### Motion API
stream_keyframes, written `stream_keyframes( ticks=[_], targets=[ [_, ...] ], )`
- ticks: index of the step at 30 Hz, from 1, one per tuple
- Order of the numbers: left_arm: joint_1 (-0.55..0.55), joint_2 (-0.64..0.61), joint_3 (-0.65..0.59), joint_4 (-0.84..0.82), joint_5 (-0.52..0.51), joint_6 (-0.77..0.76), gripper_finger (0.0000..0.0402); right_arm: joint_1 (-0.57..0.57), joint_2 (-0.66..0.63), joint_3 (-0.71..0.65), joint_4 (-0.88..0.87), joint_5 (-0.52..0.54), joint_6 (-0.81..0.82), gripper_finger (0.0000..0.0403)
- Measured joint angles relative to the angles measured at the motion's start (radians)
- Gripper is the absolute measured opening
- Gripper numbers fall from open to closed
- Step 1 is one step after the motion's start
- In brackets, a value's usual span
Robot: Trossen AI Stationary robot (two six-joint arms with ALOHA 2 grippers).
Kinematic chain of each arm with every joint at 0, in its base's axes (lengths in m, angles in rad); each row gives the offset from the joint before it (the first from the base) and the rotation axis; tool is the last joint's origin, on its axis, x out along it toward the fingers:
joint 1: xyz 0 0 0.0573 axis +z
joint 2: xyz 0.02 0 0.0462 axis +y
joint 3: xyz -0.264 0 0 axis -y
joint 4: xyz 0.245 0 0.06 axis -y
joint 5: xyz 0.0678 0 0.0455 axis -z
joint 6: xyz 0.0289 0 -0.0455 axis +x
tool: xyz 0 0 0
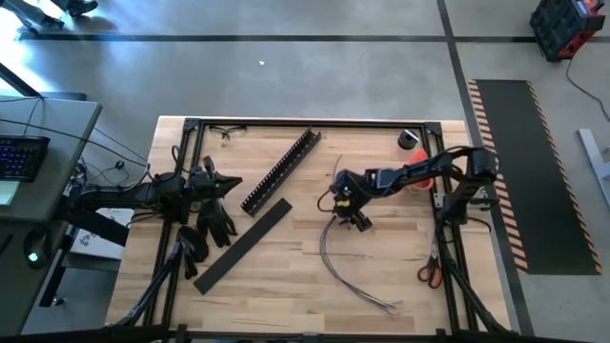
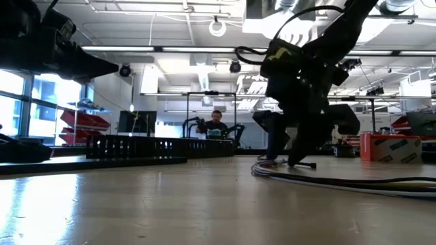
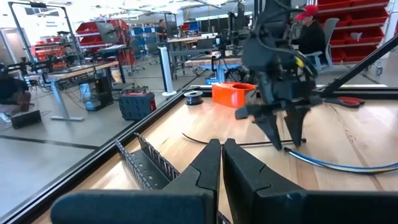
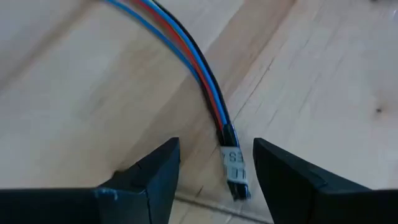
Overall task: Ziptie cables
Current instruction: Wrap the cables together using the black zip tie
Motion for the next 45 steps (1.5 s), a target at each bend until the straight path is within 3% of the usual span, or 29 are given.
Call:
stream_keyframes(
  ticks=[2, 12, 17, 23, 28, 33, 38, 42, 45],
  targets=[
    [0.0, 0.0, 0.0, -0.001, -0.009, 0.0, 0.0, 0.013, 0.012, 0.001, 0.021, 0.044, 0.012, 0.0174],
    [0.0, 0.0, 0.0, 0.0, -0.012, -0.011, 0.0, 0.017, 0.026, 0.003, 0.034, 0.066, 0.026, 0.0073],
    [0.0, 0.0, 0.0, 0.012, -0.014, -0.153, 0.0, 0.042, 0.027, 0.014, 0.06, 0.127, 0.031, 0.001],
    [0.0, 0.006, -0.001, 0.165, -0.012, -0.296, 0.0, 0.099, 0.0, 0.169, 0.053, 0.26, -0.003, 0.0003],
    [0.0, 0.083, 0.0, 0.344, 0.075, -0.247, 0.0018, 0.132, -0.064, 0.275, 0.05, 0.362, -0.094, 0.0002],
    [0.0, 0.264, -0.001, 0.421, 0.043, -0.21, 0.0065, 0.154, -0.134, 0.326, 0.049, 0.501, -0.16, 0.0001],
    [0.0, 0.518, 0.01, 0.75, 0.146, -0.154, 0.0136, 0.153, -0.176, 0.338, 0.048, 0.6, -0.166, 0.0001],
    [0.0, 0.753, 0.115, 0.782, 0.138, -0.081, 0.0196, 0.153, -0.163, 0.338, 0.047, 0.736, -0.157, 0.0],
    [-0.005, 0.96, 0.243, 0.785, 0.077, 0.015, 0.0229, 0.153, -0.159, 0.338, 0.046, 0.837, -0.124, 0.0]
  ],
)
